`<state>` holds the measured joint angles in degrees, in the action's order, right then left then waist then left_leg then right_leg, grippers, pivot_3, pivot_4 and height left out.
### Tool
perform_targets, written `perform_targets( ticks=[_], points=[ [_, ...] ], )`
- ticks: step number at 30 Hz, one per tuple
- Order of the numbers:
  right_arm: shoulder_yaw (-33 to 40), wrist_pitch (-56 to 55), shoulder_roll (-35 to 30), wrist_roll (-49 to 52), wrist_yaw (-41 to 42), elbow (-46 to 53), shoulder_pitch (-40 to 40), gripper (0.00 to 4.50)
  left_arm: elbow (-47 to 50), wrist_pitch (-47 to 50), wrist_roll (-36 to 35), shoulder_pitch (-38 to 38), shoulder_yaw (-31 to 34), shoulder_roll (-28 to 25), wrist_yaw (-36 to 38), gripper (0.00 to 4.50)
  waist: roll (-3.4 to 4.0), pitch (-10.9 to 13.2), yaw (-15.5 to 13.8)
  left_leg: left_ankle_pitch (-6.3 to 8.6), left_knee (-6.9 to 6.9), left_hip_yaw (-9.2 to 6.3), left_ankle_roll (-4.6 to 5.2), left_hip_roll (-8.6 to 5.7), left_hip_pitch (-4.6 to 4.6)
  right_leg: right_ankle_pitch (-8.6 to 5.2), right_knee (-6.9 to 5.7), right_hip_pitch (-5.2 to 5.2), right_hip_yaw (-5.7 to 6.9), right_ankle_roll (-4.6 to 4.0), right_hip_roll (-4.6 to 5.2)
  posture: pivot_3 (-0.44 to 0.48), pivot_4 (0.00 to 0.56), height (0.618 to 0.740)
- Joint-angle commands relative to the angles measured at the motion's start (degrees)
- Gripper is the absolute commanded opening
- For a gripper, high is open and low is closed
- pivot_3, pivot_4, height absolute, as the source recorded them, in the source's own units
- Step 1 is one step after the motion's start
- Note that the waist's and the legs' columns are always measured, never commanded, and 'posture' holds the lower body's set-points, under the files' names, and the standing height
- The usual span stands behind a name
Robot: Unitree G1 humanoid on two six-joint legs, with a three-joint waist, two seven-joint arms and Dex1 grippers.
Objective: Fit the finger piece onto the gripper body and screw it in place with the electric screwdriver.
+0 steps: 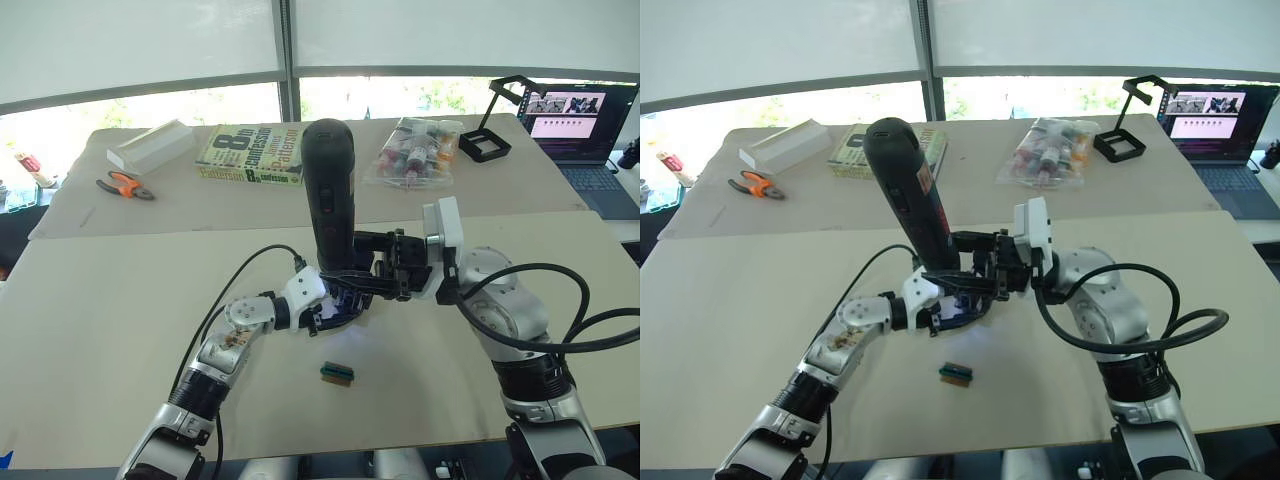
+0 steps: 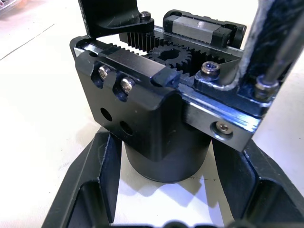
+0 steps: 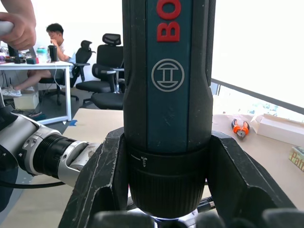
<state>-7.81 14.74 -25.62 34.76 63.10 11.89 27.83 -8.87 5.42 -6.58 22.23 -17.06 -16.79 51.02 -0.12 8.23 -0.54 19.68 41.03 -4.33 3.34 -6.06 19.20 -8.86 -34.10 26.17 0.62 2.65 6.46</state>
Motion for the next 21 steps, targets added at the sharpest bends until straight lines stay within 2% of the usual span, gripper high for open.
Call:
perform_targets(
  ticks=[1, 5, 13, 21],
  points=[
    [-1.8, 3.7, -2.3, -3.0, -0.1, -2.4, -1.9, 1.89, 3.0, -2.2, -0.3, 0.8, 1.0, -0.3, -0.1, 2.29, 0.00, 0.0, 0.0, 0.00, 0.00, 0.00, 0.00, 0.00, 0.00, 0.00, 0.00, 0.00, 0.00, 0.00, 0.00, 0.000, 0.150, 0.740],
    [-1.0, 5.1, -2.7, -0.8, -0.4, 1.0, 0.5, 1.89, 2.7, -2.2, -0.2, 0.9, 0.9, -0.3, -0.1, 2.29, 0.00, 0.0, 0.0, 0.00, -0.02, 0.00, 0.00, 0.00, 0.01, 0.00, 0.01, 0.02, 0.00, 0.00, 0.00, 0.000, 0.150, 0.740],
    [4.7, 11.5, -0.9, 9.8, -3.3, 8.7, 11.9, 1.89, 1.2, -2.8, 0.7, 0.5, -0.1, -0.3, 0.1, 2.29, 0.01, 0.1, 0.0, 0.00, -0.08, 0.00, 0.00, -0.02, 0.25, 0.00, 0.05, 0.27, 0.00, 0.00, 0.02, 0.000, 0.150, 0.740],
    [6.6, 15.4, -1.5, 13.9, -4.8, 11.1, 12.8, 1.89, 0.0, -2.7, 1.0, 0.9, -0.5, -0.2, 0.2, 2.29, 0.01, 0.1, -0.1, 0.00, -0.07, -0.02, 0.01, -0.03, 0.28, 0.00, 0.08, 0.22, 0.07, 0.00, 0.03, 0.000, 0.150, 0.740]
  ],
)
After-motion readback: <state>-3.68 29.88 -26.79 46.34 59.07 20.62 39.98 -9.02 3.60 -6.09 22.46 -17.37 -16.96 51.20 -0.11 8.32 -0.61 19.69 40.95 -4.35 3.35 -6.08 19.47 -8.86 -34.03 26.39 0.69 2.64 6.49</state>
